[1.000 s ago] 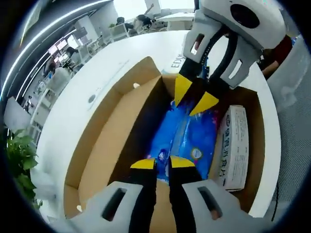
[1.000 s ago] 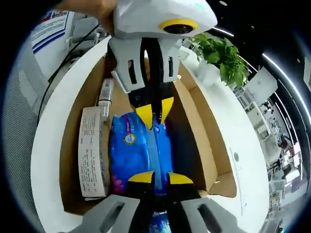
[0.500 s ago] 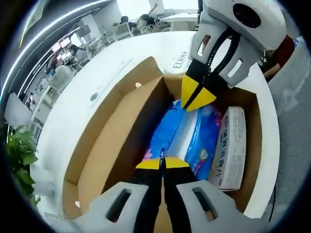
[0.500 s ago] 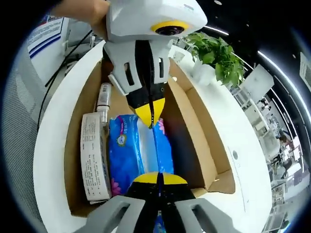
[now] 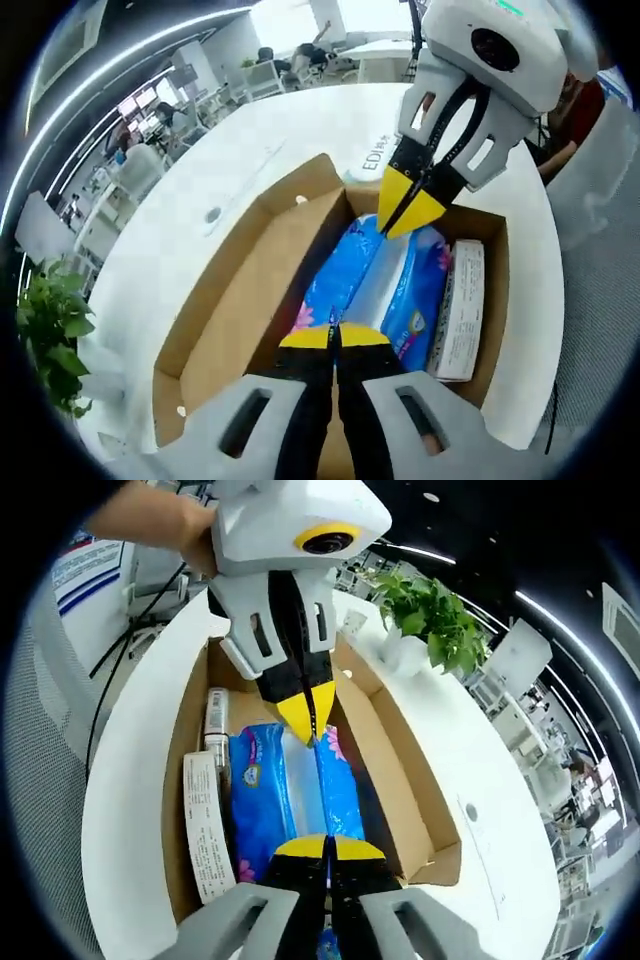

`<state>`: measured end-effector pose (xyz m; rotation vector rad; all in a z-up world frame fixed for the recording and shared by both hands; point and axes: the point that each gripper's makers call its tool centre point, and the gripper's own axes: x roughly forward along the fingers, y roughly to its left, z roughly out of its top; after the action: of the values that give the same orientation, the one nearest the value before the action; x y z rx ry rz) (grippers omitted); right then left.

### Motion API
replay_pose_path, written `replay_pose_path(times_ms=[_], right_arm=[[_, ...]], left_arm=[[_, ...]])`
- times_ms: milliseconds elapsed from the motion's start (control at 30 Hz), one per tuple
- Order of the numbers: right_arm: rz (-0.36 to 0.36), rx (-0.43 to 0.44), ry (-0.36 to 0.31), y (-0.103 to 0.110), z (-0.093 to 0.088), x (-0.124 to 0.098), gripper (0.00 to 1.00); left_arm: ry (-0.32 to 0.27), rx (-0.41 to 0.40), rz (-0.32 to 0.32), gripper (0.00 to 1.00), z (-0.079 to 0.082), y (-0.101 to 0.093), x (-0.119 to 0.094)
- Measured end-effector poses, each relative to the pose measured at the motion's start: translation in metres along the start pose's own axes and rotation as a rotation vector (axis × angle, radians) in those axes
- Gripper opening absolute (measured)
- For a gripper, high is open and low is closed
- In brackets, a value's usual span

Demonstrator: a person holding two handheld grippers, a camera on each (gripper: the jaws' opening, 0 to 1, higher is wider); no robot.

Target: Operate the shoe box by opening the lid, removing the specified soft item, and placing it in the target area until the item is outside and the box remains undamaged.

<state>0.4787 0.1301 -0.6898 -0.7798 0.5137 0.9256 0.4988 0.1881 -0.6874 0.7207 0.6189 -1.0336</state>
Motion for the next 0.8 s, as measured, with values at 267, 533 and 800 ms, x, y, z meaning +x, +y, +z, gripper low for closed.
replay_pose_path(times_ms=[267,533,800], right_arm=[[-0.001,0.008,-0.034,-0.004,0.016,-0.017,0.0],[0.004,0.012,-0.047,-0.006,0.026,-0.036,0.0],[0.007,0.022,-0.047,-0.006,0.03,-0.054,0.0]], left_arm=[[-0.002,0.011,0.0,0.0,0.012,0.0,-0.02],[0.002,0.035,-0.017,0.0,0.024,-0.003,-0.034],[0.009,0.046,-0.033,0.0,0.038,-0.008,-0.044]])
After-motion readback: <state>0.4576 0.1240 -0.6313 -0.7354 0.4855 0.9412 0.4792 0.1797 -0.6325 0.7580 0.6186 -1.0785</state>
